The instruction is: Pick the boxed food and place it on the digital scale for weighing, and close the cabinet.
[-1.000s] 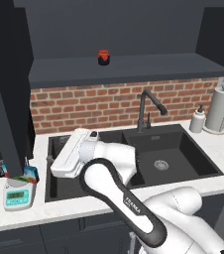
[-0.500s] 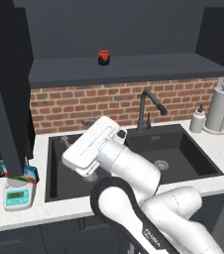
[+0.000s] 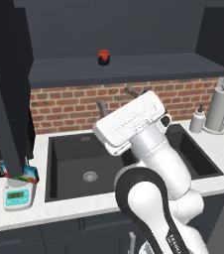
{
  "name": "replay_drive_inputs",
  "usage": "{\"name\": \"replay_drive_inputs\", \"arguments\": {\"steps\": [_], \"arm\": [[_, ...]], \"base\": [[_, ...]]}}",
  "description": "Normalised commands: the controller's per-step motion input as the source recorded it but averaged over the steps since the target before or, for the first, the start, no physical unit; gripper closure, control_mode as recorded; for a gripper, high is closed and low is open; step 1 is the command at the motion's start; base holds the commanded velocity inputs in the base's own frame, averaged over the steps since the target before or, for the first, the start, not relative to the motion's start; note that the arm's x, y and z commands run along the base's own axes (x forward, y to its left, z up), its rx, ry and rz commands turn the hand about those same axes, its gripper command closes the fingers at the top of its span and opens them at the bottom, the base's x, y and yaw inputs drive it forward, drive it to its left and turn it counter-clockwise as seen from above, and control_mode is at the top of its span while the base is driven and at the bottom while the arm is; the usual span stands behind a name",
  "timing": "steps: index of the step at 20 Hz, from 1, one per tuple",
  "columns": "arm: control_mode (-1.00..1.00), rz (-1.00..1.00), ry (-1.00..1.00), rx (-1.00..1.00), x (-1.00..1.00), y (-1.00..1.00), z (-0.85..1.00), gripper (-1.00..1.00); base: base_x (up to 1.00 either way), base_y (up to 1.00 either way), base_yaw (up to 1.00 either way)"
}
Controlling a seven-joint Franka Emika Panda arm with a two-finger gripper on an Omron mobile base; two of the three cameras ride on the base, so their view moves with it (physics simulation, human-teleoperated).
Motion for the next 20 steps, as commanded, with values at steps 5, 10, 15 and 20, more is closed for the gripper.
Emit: {"name": "replay_drive_inputs", "arguments": {"steps": [5, 10, 15, 20], "arm": [[-1.00, -0.15, -0.12, 0.09, -0.34, -1.00, 0.70, -1.00], [-1.00, -0.12, 0.00, 0.00, -0.49, -0.88, 0.12, -1.00], [-1.00, -0.11, -0.03, -0.02, -0.53, -0.78, 0.00, -1.00], [-1.00, -0.16, -0.19, -0.04, -0.42, -0.86, -0.01, -1.00]], "base": [[0.00, 0.00, 0.00], [0.00, 0.00, 0.00], [0.00, 0.00, 0.00], [0.00, 0.00, 0.00]]}}
